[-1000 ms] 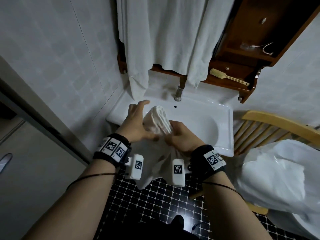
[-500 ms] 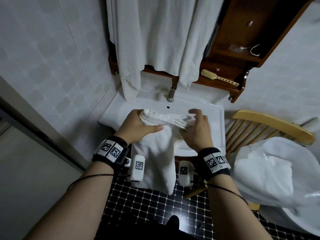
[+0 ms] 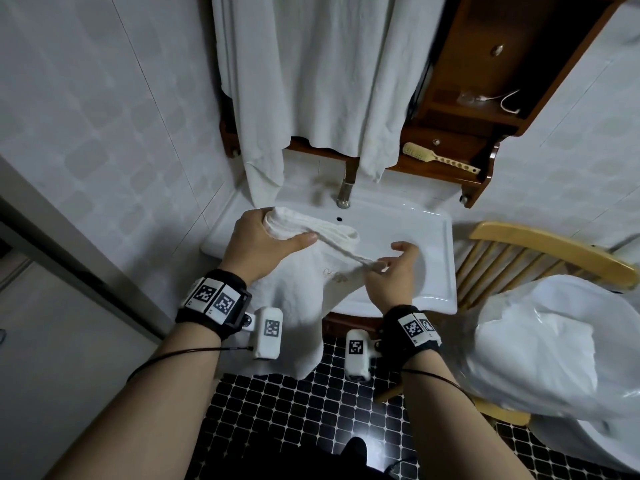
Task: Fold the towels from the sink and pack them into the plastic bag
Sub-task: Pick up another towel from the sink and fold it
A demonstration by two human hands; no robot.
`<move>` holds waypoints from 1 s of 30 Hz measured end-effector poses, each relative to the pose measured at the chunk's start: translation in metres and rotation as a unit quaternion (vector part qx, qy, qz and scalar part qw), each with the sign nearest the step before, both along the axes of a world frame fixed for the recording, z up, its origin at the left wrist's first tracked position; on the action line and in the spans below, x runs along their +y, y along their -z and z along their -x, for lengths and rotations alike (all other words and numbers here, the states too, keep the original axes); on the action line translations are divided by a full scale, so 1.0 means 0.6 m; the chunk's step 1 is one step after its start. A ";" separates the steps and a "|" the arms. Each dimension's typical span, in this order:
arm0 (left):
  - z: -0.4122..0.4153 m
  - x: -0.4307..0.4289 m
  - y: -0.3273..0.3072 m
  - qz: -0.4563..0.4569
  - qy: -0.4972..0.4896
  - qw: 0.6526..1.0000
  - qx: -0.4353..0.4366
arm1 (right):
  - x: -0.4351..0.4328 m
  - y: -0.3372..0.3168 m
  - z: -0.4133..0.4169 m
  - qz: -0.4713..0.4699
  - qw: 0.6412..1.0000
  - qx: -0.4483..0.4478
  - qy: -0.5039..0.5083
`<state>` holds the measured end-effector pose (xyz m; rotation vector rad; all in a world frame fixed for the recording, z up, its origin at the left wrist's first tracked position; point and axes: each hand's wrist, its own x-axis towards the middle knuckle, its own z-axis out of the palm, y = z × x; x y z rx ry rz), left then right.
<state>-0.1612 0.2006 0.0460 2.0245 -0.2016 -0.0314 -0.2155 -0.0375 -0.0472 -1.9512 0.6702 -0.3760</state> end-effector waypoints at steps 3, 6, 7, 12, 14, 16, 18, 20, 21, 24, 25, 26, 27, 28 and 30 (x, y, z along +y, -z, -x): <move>0.004 0.006 -0.009 0.012 -0.019 1.000 0.003 | -0.001 0.000 -0.007 0.019 1.000 0.016 -0.009; 0.004 0.012 -0.016 0.020 -0.030 0.999 -0.002 | 0.006 0.006 -0.010 0.010 0.997 0.053 -0.053; 0.002 0.014 -0.017 0.019 -0.035 0.999 -0.003 | 0.010 0.003 -0.011 0.010 0.997 0.054 -0.057; 0.002 0.018 -0.024 0.023 -0.052 0.998 0.007 | 0.028 -0.018 -0.012 0.008 0.993 0.006 -0.119; 0.004 0.017 -0.029 0.028 -0.050 0.998 0.012 | 0.036 -0.016 -0.013 0.014 0.982 -0.026 -0.185; 0.005 0.014 -0.031 0.035 -0.040 0.998 0.016 | 0.042 -0.015 -0.013 0.063 0.971 -0.049 -0.227; 0.008 0.012 -0.034 0.039 -0.028 0.999 0.016 | 0.049 -0.018 -0.014 0.083 0.965 -0.062 -0.241; 0.009 0.011 -0.036 0.040 -0.013 0.999 0.013 | 0.054 -0.014 -0.016 0.088 0.959 -0.075 -0.258; 0.008 0.011 -0.036 0.043 -0.006 0.999 0.013 | 0.055 -0.013 -0.016 0.096 0.957 -0.076 -0.261; 0.006 0.014 -0.034 0.046 0.010 0.999 0.010 | 0.053 -0.010 -0.021 0.107 0.960 -0.055 -0.253; 0.004 0.016 -0.032 0.039 0.010 0.999 0.003 | 0.051 -0.012 -0.021 0.099 0.961 -0.056 -0.252; 0.001 0.018 -0.029 0.028 0.008 1.000 -0.006 | 0.049 -0.014 -0.022 0.093 0.962 -0.068 -0.247; -0.002 0.020 -0.026 0.019 0.006 1.000 -0.015 | 0.046 -0.016 -0.022 0.091 0.964 -0.088 -0.235; -0.003 0.021 -0.023 0.015 0.007 1.000 -0.024 | 0.043 -0.019 -0.022 0.098 0.966 -0.109 -0.215; -0.003 0.020 -0.021 0.009 0.025 0.999 -0.043 | 0.036 -0.022 -0.022 0.126 0.965 -0.147 -0.178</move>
